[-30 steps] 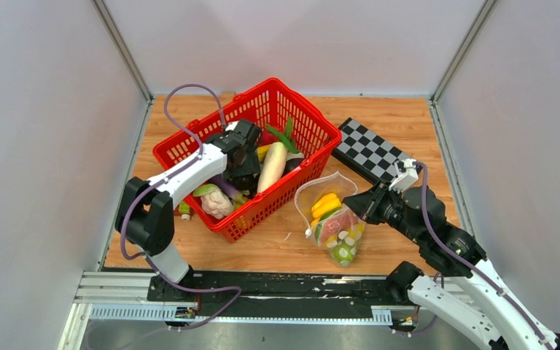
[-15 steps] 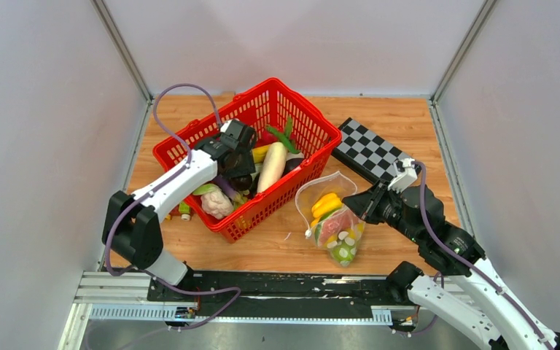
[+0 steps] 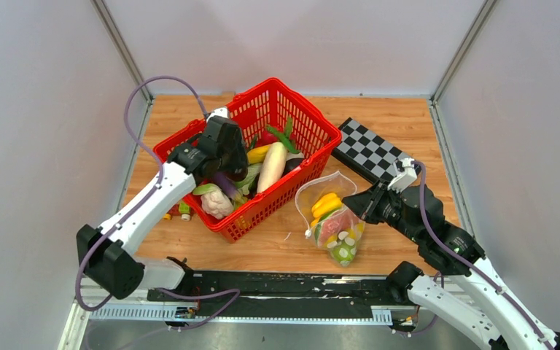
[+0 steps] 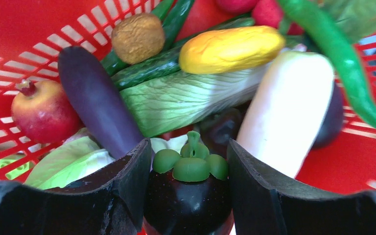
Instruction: Place the food in the zip-top bag and seal the zipper
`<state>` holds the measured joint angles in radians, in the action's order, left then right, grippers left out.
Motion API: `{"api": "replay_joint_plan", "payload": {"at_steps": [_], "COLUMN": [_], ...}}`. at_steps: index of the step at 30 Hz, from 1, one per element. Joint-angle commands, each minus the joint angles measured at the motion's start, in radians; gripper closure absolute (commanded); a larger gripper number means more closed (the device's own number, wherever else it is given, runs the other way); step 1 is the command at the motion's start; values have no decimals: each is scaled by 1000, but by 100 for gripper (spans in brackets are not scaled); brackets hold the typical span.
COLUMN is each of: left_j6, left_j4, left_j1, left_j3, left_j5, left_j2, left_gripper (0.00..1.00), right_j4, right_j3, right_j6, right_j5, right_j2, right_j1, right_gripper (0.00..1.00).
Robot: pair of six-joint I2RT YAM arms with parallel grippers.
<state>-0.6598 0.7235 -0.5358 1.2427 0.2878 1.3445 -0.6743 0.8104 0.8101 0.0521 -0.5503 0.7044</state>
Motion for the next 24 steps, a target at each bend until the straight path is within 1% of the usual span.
{"api": "replay_joint_plan", "payload": {"at_steps": [1,4,10,17,20,24], "left_j6": [29,14,-32,-67,-87,-150], "left_j4": [-73,-129,-293,-354,-396,-513], "left_j1": [0,0,0,-3,-35,-102], "left_j3": [36,23,-37,-45,-55,-107], "left_j5": [-80,-187,-442,-554,-574,-562], "left_j2": [-89,-127,-197,-222,-223,-214], "left_gripper": [71,71,71,71,71,71], "right_j4": [64,70,77,83,90,91], "right_j3": [21,19,20,21,21,23], "right_j6": [-7,-6,-6,-6,-7,-6], "right_j5": [-5,-7,-14,-18,-23,-22], "right_j2": [-6,-9,-17,-22,-25,-25], "right_j1": [3,3,4,3,4,4], "right_gripper": [97,97,97,97,97,97]}}
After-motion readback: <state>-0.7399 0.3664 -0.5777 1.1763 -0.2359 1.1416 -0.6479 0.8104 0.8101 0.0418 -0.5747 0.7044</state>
